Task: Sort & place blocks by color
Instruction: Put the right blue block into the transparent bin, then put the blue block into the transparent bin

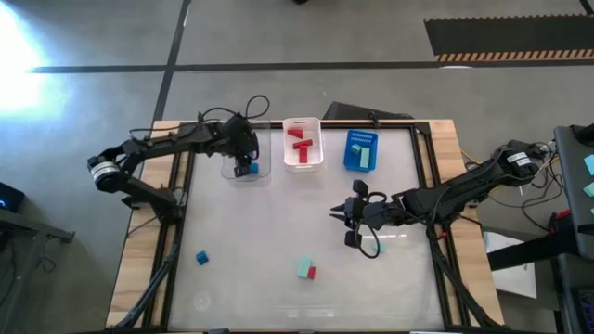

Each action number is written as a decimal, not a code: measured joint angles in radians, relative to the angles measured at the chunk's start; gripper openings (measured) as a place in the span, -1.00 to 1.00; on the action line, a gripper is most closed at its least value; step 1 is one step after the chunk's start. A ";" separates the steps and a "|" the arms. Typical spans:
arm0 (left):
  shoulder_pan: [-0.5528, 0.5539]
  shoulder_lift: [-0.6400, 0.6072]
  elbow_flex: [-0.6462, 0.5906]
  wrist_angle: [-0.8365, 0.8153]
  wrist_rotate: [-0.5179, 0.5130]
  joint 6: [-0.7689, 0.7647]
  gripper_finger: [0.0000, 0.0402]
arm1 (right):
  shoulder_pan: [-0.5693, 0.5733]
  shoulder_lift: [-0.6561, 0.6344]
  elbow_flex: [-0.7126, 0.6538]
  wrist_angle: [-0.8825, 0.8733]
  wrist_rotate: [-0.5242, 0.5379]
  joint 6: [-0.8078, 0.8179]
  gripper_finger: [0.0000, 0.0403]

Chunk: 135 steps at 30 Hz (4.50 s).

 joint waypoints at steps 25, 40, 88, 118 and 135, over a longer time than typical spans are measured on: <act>-0.777 -0.387 -0.004 -0.249 0.011 -1.015 0.07 | 0.000 0.000 0.000 0.006 0.026 0.003 -0.72; -1.241 -0.175 -0.177 -0.462 0.325 -1.831 0.07 | 0.000 0.000 0.000 0.006 0.026 -0.010 -0.72; -1.308 0.033 -0.132 -0.290 0.021 -1.736 -0.75 | 0.000 0.000 0.000 0.006 0.026 -0.013 -0.72; -1.302 0.053 -0.113 -0.286 -0.018 -0.618 0.25 | 0.000 0.000 0.000 0.023 0.026 0.004 -0.72; -1.303 0.084 -0.166 -0.203 0.014 -0.565 0.03 | 0.000 0.000 0.000 0.024 0.026 0.006 -0.72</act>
